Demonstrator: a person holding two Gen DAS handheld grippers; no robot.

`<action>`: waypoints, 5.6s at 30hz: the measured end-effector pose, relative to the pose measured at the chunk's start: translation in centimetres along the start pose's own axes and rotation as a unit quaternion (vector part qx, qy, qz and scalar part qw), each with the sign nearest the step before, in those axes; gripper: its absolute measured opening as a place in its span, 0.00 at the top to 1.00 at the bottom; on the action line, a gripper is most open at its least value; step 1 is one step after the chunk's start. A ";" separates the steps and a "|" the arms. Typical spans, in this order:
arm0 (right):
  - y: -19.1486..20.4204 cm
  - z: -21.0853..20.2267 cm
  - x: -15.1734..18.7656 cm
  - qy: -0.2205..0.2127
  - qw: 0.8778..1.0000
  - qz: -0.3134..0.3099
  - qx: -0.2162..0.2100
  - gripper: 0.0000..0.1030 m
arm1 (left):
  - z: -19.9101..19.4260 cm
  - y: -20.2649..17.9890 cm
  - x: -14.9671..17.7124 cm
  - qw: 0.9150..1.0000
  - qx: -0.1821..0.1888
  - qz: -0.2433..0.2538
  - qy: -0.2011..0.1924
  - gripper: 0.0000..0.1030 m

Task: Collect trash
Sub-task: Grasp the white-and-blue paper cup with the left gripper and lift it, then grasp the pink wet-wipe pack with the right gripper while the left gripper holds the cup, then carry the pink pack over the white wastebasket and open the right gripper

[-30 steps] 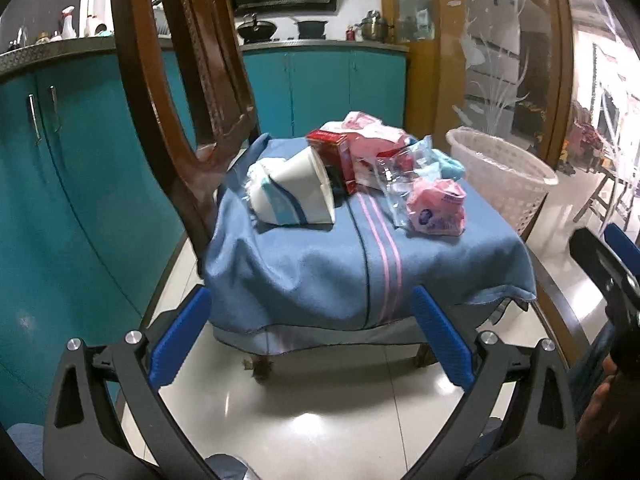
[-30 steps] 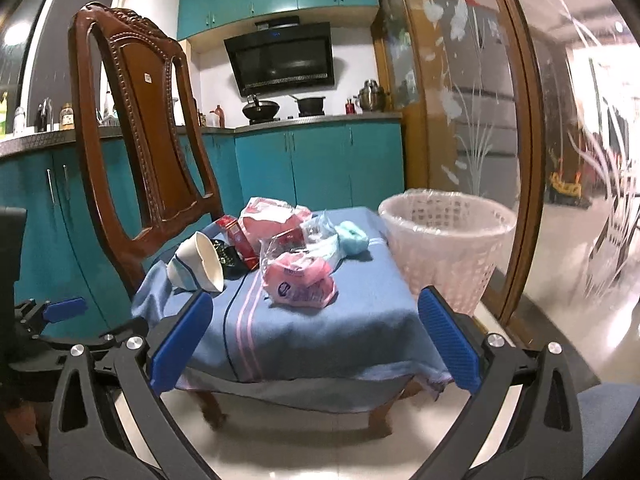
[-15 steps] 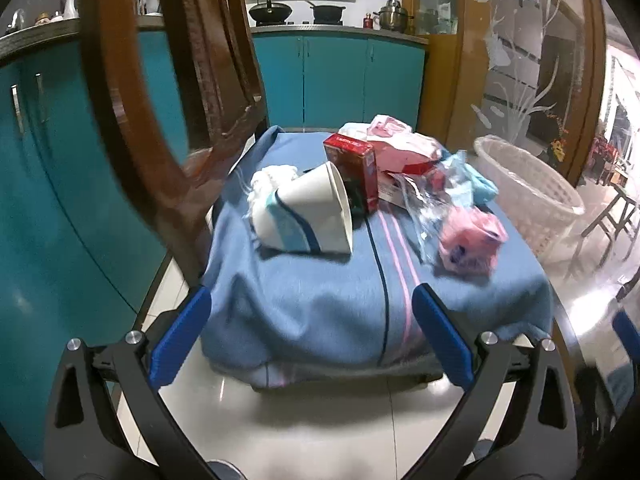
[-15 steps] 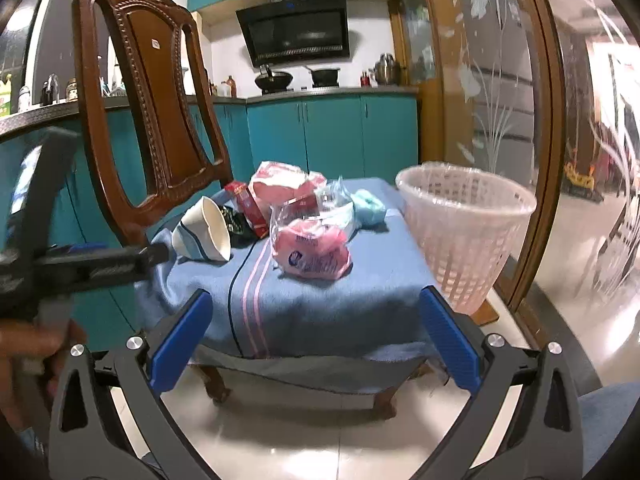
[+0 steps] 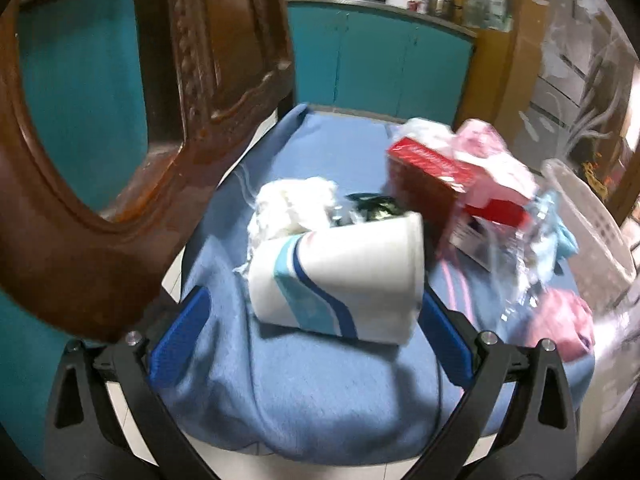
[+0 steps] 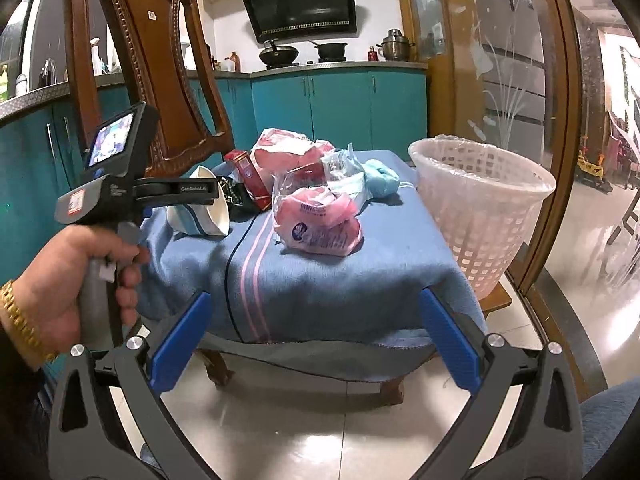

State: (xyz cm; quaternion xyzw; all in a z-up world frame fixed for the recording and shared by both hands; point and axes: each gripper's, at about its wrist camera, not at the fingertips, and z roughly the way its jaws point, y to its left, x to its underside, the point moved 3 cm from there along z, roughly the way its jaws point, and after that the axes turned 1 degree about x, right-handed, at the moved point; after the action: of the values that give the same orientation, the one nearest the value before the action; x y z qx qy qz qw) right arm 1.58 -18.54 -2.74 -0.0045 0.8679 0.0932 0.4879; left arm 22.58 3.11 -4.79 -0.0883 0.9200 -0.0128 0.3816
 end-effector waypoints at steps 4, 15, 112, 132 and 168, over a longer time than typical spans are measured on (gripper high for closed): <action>0.0 0.1 0.0 0.001 1.000 -0.001 0.000 0.02 | 1.5 -0.4 0.3 1.000 -0.002 -0.004 0.011 0.03; 0.2 -0.2 -0.1 -0.006 1.000 -0.002 -0.003 0.02 | 0.7 -2.2 1.3 0.996 0.084 0.016 0.007 0.19; -0.8 5.6 -12.9 -0.019 0.998 -0.026 -0.050 0.45 | -12.3 -4.8 -1.2 0.987 0.085 0.089 -0.104 0.20; -10.1 7.1 -18.8 -0.074 0.996 0.019 0.053 0.45 | -12.4 -4.4 -1.4 0.987 0.089 0.087 -0.101 0.20; -16.7 9.2 -19.3 -0.063 0.990 0.060 0.112 0.14 | -11.4 -5.1 -1.0 0.987 0.082 0.100 -0.090 0.20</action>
State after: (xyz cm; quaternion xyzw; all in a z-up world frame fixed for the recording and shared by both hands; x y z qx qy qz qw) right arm 21.14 -35.04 6.30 0.1079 0.8391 0.0250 0.5325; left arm 16.02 -2.27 4.48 0.0354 0.8820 -0.0423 0.4680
